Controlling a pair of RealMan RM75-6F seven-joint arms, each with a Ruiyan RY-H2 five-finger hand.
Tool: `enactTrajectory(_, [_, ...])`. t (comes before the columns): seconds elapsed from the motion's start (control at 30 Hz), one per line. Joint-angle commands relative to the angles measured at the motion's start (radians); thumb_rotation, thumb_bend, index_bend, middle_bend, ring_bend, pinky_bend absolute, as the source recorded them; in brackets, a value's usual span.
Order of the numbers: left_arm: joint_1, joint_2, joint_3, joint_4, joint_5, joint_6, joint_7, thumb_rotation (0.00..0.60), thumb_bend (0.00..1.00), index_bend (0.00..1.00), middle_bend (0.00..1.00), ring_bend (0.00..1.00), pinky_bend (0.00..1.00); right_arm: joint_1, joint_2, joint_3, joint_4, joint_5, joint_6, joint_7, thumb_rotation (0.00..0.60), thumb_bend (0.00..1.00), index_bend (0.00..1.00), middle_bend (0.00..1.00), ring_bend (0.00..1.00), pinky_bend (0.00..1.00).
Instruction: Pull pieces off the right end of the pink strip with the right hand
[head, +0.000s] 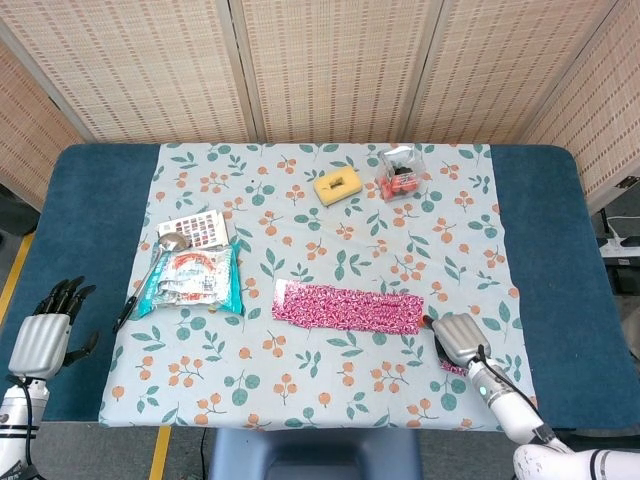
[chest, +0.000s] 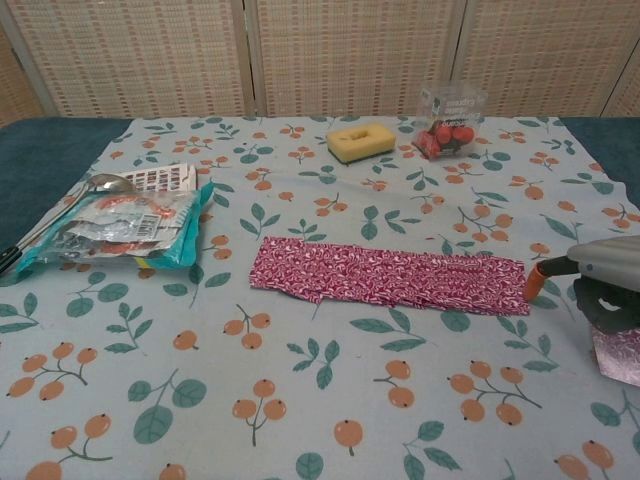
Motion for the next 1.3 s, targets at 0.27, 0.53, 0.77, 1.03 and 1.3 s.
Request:
enactTrajectory(0.27, [-0.002, -0.001, 0.001, 0.0, -0.001, -0.006, 0.004, 0.6, 0.37, 0.15, 0.07, 0.05, 0.24, 0.02, -0.02, 0.019, 0.006, 0.013, 0.0, 0.007, 0.6, 1.0, 0.25, 0.88, 0.98, 0.88])
enactTrajectory(0.53, [-0.002, -0.001, 0.002, -0.001, 0.001, -0.005, 0.006, 0.6, 0.37, 0.15, 0.07, 0.05, 0.24, 0.027, -0.028, 0.024, 0.019, 0.01, -0.008, 0.027, 0.6, 1.0, 0.25, 0.88, 0.98, 0.88])
enactTrajectory(0.77, [-0.002, 0.0, 0.001, -0.001, -0.002, -0.007, 0.004, 0.6, 0.37, 0.15, 0.07, 0.05, 0.24, 0.049, -0.061, 0.04, 0.067, 0.038, -0.032, 0.034, 0.6, 1.0, 0.25, 0.88, 0.98, 0.88])
enactTrajectory(1.03, [-0.003, 0.003, 0.0, -0.001, -0.006, -0.011, -0.001, 0.6, 0.37, 0.15, 0.07, 0.05, 0.24, 0.063, -0.069, 0.045, 0.101, 0.101, -0.032, 0.014, 0.6, 1.0, 0.25, 0.88, 0.98, 0.88])
enactTrajectory(1.3, [-0.002, 0.001, 0.002, -0.002, -0.005, -0.011, 0.004, 0.6, 0.37, 0.15, 0.07, 0.06, 0.24, 0.07, -0.065, 0.056, 0.158, 0.174, -0.044, 0.02, 0.6, 1.0, 0.25, 0.88, 0.98, 0.88])
